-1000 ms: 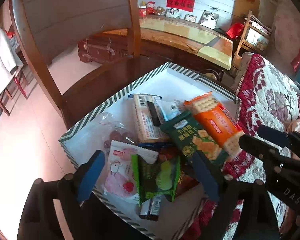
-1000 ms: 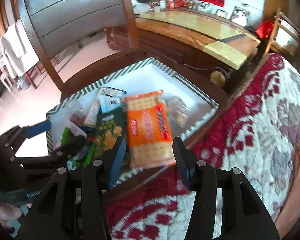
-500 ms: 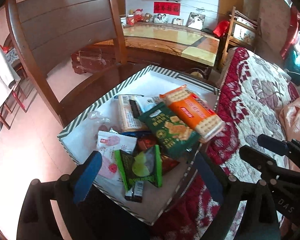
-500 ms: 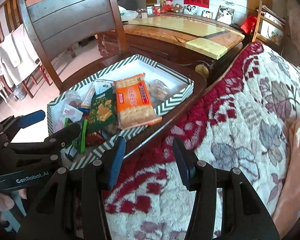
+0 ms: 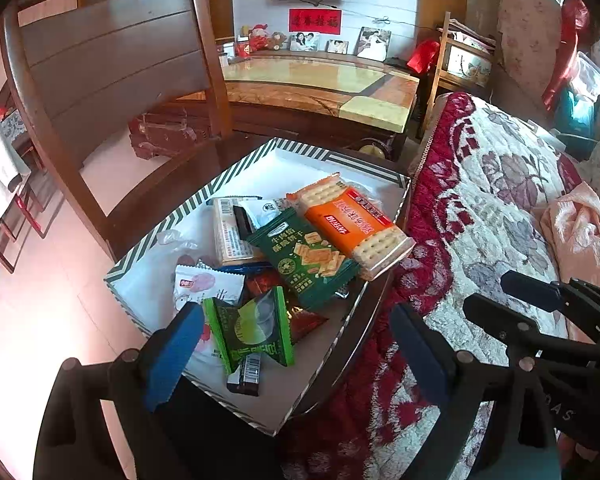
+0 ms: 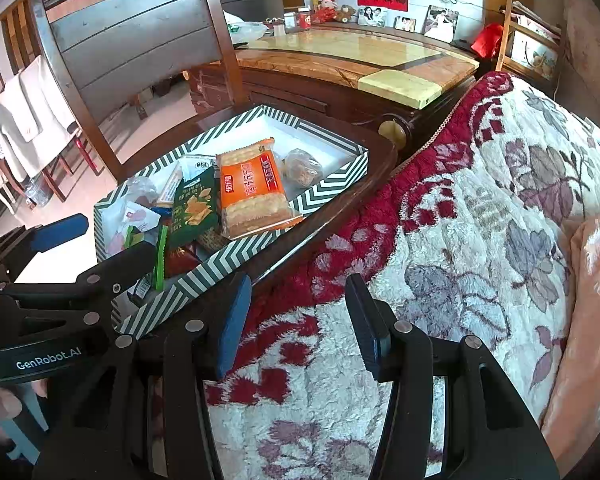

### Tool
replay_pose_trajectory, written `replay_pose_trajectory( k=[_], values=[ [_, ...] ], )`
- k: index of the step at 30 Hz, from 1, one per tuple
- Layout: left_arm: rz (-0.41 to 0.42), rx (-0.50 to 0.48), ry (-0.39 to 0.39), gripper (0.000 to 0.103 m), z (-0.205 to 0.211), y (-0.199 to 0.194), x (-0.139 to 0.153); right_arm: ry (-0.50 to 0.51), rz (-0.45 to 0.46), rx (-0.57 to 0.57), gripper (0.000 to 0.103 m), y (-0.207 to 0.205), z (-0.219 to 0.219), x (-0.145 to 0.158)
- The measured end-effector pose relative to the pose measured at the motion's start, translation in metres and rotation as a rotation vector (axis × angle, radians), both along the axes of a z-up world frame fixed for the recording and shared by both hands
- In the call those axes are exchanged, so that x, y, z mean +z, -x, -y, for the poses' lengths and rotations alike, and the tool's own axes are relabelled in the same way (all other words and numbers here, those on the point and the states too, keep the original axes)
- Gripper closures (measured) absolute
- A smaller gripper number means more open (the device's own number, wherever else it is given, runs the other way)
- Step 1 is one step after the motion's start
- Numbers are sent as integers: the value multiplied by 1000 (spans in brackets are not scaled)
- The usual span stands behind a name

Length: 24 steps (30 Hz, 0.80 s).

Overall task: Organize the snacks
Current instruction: 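Lift both open tools away from the tray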

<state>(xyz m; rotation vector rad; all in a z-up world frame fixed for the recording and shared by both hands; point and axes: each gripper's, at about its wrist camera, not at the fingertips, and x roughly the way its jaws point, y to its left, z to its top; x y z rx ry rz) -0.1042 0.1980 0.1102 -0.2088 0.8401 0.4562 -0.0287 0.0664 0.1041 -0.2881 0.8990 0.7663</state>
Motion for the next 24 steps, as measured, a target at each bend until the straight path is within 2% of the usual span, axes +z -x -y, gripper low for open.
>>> replay_pose_trajectory(
  k=[24],
  values=[
    [13, -7, -12, 7, 3, 1, 0, 9, -20, -12, 54, -2, 7, -4]
  ],
)
